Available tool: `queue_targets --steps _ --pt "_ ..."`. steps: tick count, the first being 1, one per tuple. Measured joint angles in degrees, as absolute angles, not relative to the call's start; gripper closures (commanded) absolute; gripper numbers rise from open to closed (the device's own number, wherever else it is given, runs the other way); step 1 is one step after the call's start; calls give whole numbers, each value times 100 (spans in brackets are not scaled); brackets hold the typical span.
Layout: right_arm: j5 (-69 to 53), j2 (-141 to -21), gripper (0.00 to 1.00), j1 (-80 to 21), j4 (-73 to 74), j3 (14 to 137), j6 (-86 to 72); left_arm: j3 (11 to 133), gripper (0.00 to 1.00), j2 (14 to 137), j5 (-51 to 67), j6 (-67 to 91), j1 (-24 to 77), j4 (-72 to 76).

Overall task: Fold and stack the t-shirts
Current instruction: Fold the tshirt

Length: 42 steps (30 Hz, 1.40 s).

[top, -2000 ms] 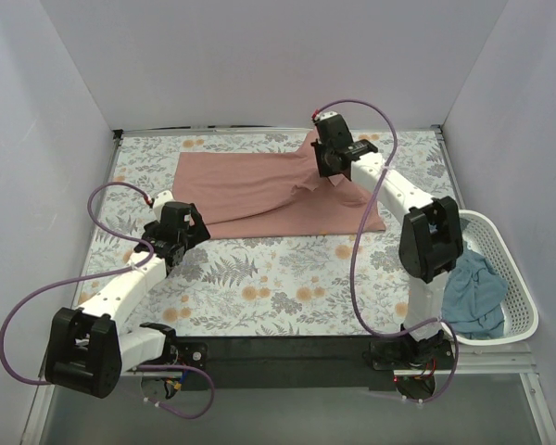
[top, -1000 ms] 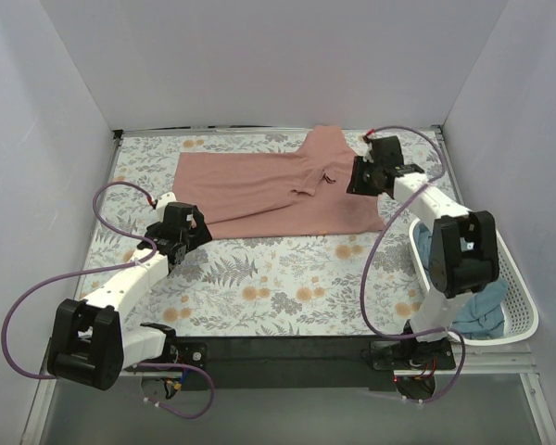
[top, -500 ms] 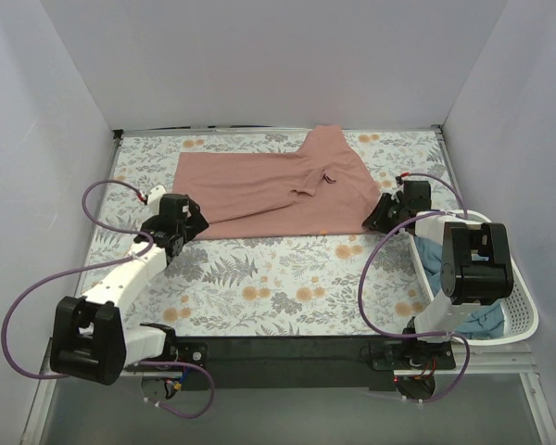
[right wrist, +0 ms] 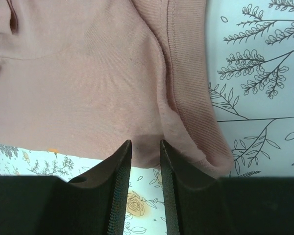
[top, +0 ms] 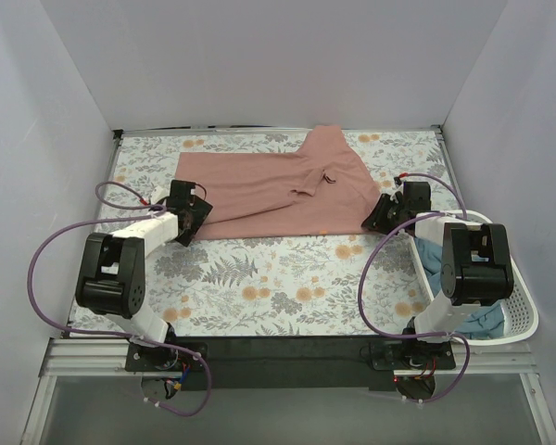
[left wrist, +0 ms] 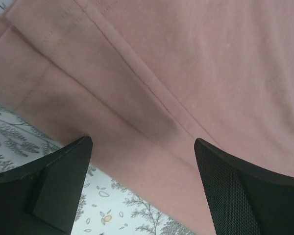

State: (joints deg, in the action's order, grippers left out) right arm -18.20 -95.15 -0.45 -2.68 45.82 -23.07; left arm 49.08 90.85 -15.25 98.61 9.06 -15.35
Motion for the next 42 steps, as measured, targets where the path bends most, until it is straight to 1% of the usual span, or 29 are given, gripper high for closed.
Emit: queue_targets --steps 6,13,17,23,34,41,42 --pt "-1892 -9485 63 -45 -283 4525 -2217 5304 16 9553 -1472 10309 906 -1441" --pt "-2032 -9483 63 -45 -283 4519 -2169 5459 18 9559 -1586 10464 906 -1682" --pt "-2088 -9454 63 -45 -279 4519 -2123 5682 20 9524 -1900 10442 908 -1885" --pt "-2121 -9430 63 -45 -276 4519 -2080 5577 20 9478 -2187 10366 714 -2062" --pt "-2071 -9421 63 -45 -270 4519 -2008 5111 21 9286 -2272 10127 183 -2091" --pt "-2069 -9408 63 -45 -231 4519 -1931 5240 21 9168 -2480 9760 16 -2403" --pt "-2069 -9406 63 -45 -213 4519 -1929 5323 22 9168 -2495 9699 19 -2423"
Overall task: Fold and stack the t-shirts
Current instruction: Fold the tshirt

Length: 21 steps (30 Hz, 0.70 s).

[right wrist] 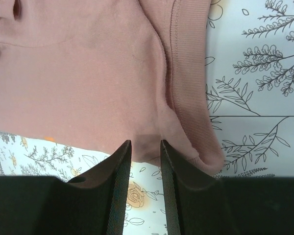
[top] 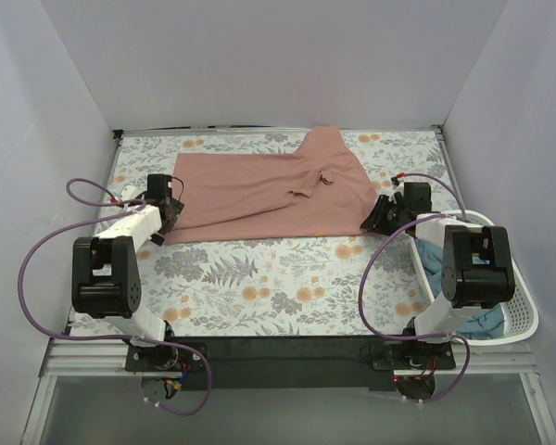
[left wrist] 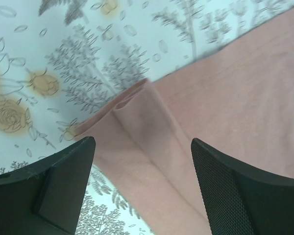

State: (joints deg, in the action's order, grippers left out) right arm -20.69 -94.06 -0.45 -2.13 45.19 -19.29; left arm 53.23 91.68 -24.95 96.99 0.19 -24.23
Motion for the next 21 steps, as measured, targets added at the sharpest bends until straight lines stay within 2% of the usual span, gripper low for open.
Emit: queue_targets --steps 9,21 --pt "-2073 -9334 63 -45 -145 4519 -1925 5896 50 9330 -2600 9452 19 -2480" --pt "-2073 -9334 63 -45 -141 4519 -1918 6014 60 9996 -2569 9432 19 -2733"
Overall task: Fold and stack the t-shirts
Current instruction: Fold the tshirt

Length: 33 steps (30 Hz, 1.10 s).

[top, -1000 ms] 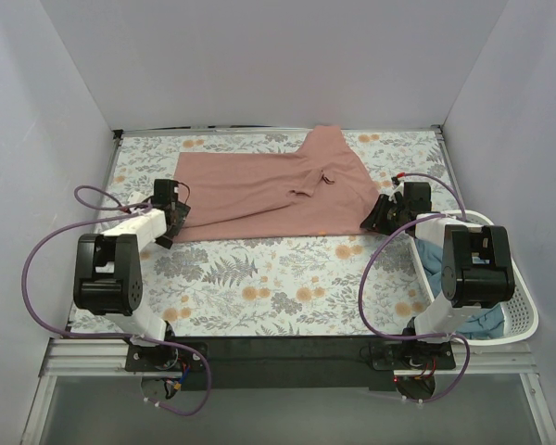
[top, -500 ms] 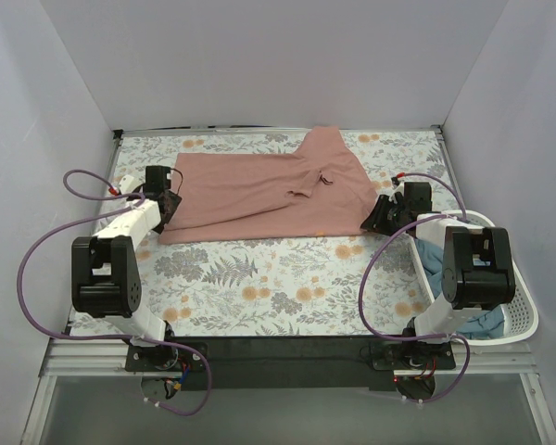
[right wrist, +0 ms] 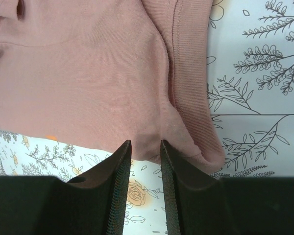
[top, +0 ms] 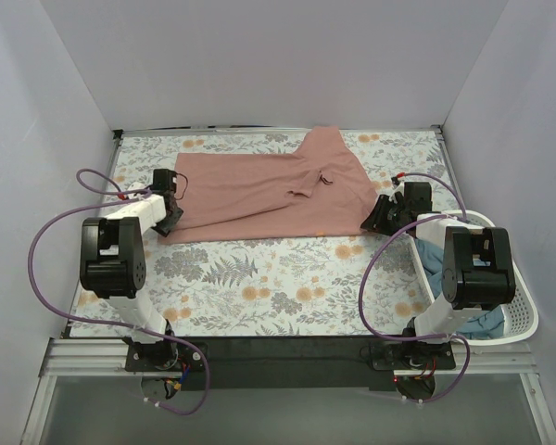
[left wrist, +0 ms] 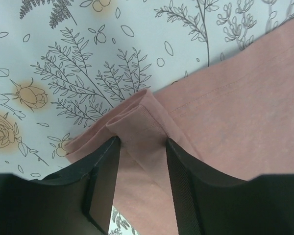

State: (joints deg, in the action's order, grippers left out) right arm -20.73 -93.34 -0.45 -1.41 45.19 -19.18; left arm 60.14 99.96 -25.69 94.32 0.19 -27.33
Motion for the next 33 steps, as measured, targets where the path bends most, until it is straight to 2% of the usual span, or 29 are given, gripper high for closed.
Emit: queue_targets --steps 8,11,26,33 --pt "-2073 -9334 63 -45 -141 4519 -1911 6119 88 10097 -2604 9404 16 -2873" --pt "-2073 -9334 63 -45 -141 4519 -1911 6228 91 10106 -2635 9341 16 -2945" --pt "-2093 -9336 63 -45 -141 4519 -1883 7255 92 10903 -2661 9037 19 -3148" --pt "-2119 -9336 63 -45 -141 4519 -1796 7822 89 11332 -2665 8962 19 -3297"
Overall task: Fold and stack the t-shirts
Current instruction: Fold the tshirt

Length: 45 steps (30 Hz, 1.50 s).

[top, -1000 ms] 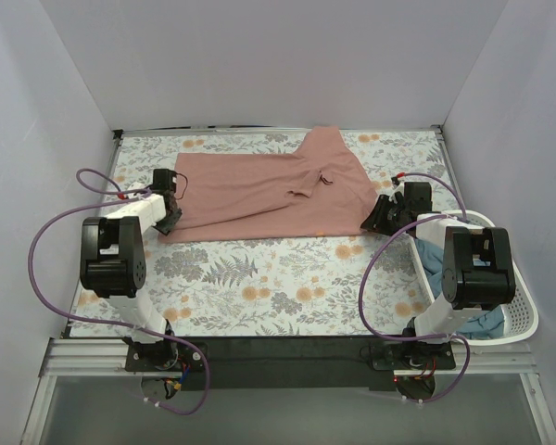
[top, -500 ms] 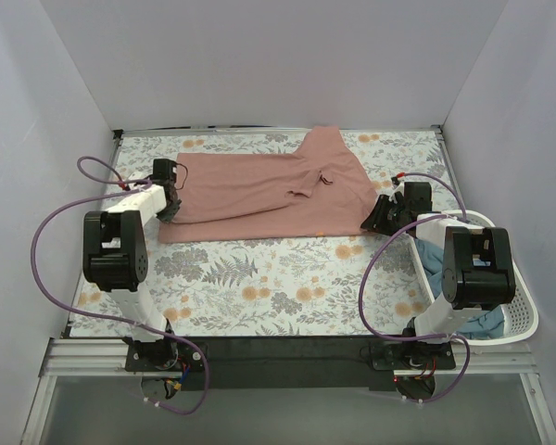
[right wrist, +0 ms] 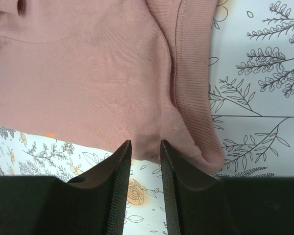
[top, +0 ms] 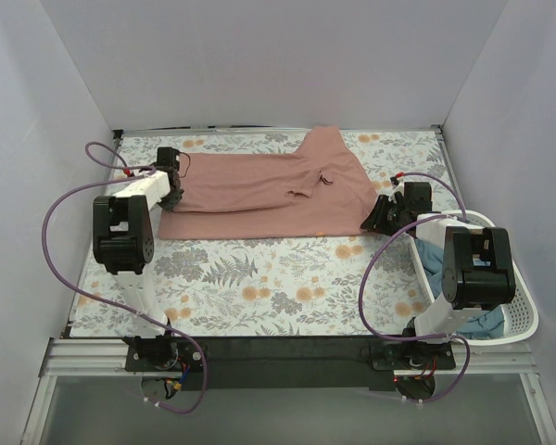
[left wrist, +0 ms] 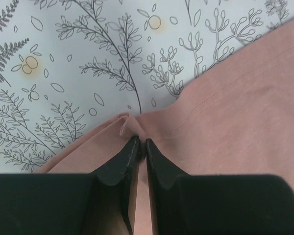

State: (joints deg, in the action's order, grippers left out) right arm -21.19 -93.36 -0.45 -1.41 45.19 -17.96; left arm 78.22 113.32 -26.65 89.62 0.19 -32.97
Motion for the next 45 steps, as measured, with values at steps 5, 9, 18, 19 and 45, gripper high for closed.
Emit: queue_targets --steps 5,9,18,19,45 --pt "-2117 -9341 63 -45 -141 4519 -1769 8200 73 11548 -2757 8984 -10 -3487" --pt "-2115 -9356 63 -45 -134 4519 -1756 8333 61 11697 -2801 9045 -158 -3647" --pt "-2117 -9362 63 -45 -110 4519 -1697 8278 30 11502 -2738 9067 -429 -3732" --pt "-2117 -9362 64 -45 -102 4521 -1686 8224 27 11391 -2679 9063 -427 -3699" --pt "-1999 -9865 64 -215 5 5118 -1719 6012 26 10005 -1557 8525 -5 -2488"
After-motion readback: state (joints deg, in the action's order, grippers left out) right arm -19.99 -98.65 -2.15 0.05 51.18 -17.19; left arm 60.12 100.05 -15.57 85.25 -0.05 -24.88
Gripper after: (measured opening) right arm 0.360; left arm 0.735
